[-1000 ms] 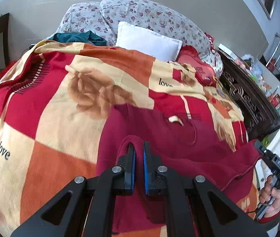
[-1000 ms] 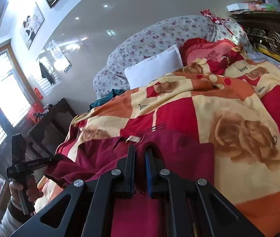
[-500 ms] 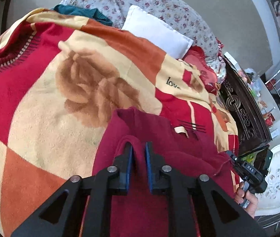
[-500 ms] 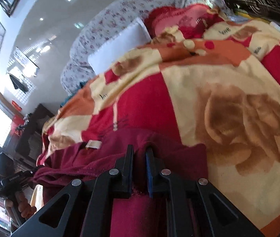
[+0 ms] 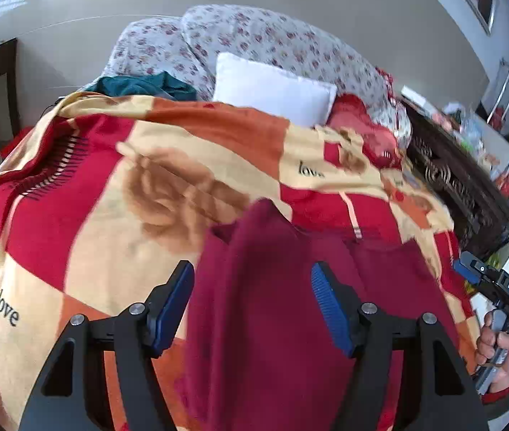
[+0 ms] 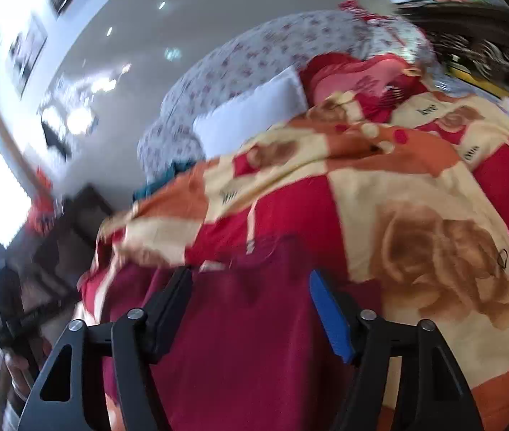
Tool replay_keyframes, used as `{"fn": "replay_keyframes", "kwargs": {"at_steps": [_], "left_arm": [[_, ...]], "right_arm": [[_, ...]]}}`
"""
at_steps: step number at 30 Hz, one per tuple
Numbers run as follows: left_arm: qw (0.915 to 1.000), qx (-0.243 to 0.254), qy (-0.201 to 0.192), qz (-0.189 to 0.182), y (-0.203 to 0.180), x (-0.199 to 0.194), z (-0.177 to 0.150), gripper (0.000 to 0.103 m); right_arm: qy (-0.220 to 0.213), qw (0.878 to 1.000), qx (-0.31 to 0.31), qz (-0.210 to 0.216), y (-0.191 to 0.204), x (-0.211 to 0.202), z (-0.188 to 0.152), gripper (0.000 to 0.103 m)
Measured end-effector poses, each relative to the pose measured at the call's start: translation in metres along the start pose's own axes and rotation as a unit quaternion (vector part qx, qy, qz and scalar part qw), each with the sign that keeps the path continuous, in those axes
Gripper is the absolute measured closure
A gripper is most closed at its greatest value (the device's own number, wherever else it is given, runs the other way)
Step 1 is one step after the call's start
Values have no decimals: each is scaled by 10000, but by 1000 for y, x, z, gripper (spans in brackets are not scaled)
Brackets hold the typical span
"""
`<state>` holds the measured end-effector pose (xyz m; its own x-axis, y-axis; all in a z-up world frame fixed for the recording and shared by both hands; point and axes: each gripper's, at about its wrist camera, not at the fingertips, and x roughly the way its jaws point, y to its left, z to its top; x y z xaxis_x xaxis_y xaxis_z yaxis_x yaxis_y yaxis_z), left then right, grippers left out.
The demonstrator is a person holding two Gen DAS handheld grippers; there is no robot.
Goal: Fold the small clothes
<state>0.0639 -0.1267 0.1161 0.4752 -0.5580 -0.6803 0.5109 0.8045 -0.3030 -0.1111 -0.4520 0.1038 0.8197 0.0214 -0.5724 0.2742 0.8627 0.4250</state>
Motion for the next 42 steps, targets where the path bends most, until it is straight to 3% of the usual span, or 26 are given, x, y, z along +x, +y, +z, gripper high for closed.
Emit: {"fn": "replay_keyframes", "kwargs": {"at_steps": [3, 6, 9, 11, 12, 13, 15, 18, 22, 24, 26, 28, 32, 35, 38, 40, 42], "left_arm": [[9998, 100, 129, 120, -15, 19, -5, 36], [9984, 135, 143, 525, -18, 37, -9, 36], [9970, -119, 340, 681, -7, 60, -11, 36], [9967, -221, 352, 699, -2, 68, -12, 36], [9966, -192, 306, 736, -3, 68, -12, 36], [9965, -128, 278, 781, -5, 68, -12, 36], [9963, 2, 278, 811, -12, 67, -12, 36], [9969, 71, 223, 757, -15, 66, -10, 35], [9959, -9, 169, 888, -12, 79, -14, 32], [9929, 331, 124, 1136, -21, 83, -17, 32], [9897, 627, 100, 1282, -31, 78, -21, 32], [9905, 685, 85, 1186, -34, 68, -24, 32], [9951, 550, -19, 827, -39, 43, -34, 32], [9964, 579, -69, 615, -51, 37, -45, 32], [9944, 731, -4, 765, -65, 46, -54, 31], [9930, 699, 57, 952, -67, 55, -57, 31], [9902, 722, 34, 1195, -68, 62, -59, 30]], "right_arm": [[111, 9964, -343, -767, 12, 15, -3, 38], [140, 9863, -449, -1581, 6, 29, 1, 38], [634, 9848, -343, -1582, -10, 51, 1, 38], [858, 9843, -381, -1494, -17, 67, -3, 56], [980, 9829, -466, -1485, -19, 73, -7, 85], [1000, 9823, -503, -1501, -19, 75, -10, 92], [774, 9835, -642, -1505, -17, 66, -13, 95], [367, 9802, -810, -1768, -16, 45, -13, 95], [705, 9710, -751, -2159, -31, 69, -20, 95], [876, 9724, -582, -2081, -37, 75, -24, 95], [620, 9764, -429, -2025, -37, 57, -22, 83], [482, 9776, -316, -2023, -33, 32, -21, 60], [513, 9896, -642, -1180, 0, -10, -46, 60], [684, 9877, -1031, -953, 21, -19, -71, 60], [939, 9815, -1307, -1037, 31, -13, -100, 60], [928, 9724, -1588, -1433, 30, -8, -115, 61], [812, 9717, -1652, -1482, 26, -10, -126, 61]]}}
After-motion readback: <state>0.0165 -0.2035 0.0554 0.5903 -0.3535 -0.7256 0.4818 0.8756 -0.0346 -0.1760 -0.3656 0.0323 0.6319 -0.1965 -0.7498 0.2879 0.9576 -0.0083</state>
